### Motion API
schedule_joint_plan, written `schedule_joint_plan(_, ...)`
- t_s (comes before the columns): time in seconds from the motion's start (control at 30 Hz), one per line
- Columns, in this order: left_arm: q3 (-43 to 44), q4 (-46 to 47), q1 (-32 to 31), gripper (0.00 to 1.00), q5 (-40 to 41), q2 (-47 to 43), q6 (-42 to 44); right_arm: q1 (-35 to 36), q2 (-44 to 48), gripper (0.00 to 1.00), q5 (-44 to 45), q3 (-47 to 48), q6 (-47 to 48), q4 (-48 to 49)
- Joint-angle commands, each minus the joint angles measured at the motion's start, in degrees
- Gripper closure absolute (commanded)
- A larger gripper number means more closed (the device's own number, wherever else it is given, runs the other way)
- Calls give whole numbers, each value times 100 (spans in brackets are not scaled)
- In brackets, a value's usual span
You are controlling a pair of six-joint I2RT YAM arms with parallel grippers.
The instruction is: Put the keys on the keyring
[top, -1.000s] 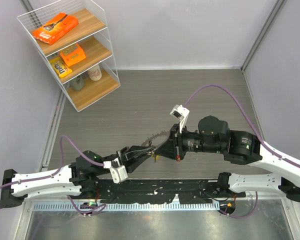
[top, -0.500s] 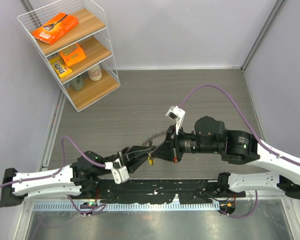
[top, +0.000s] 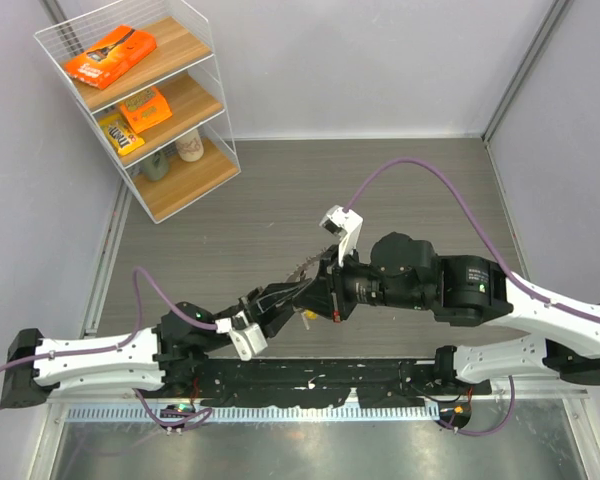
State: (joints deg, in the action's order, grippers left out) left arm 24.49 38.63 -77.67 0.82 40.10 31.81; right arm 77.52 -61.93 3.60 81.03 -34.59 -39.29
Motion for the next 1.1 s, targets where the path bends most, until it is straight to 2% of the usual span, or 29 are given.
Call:
schedule_joint_plan(0.0, 12, 1102, -29, 100, 59, 103, 71, 149, -293, 94, 352, 570, 31, -149)
schedule_joint_plan(0.27, -243, 2429, -29, 100, -380, 270, -96, 352, -750, 94, 502, 1379, 128, -676)
schedule_joint_plan(0.4, -252, 2921, -29, 100, -556, 411, -202, 431, -891, 89, 484, 1599, 119, -834)
schedule_joint_plan(0.6, -225, 3282, -29, 100, -697, 596, -307, 536, -1005, 77, 642, 1916, 163, -1107)
schedule_joint_plan(0.77, -296, 3765, -29, 100, -802, 701, -439, 554, -1023, 75, 651, 2144, 198, -1292)
schedule_joint_plan(1.07, -287, 4073, -29, 100, -864, 798, -518, 580, -1040, 69, 309, 2505, 181, -1380)
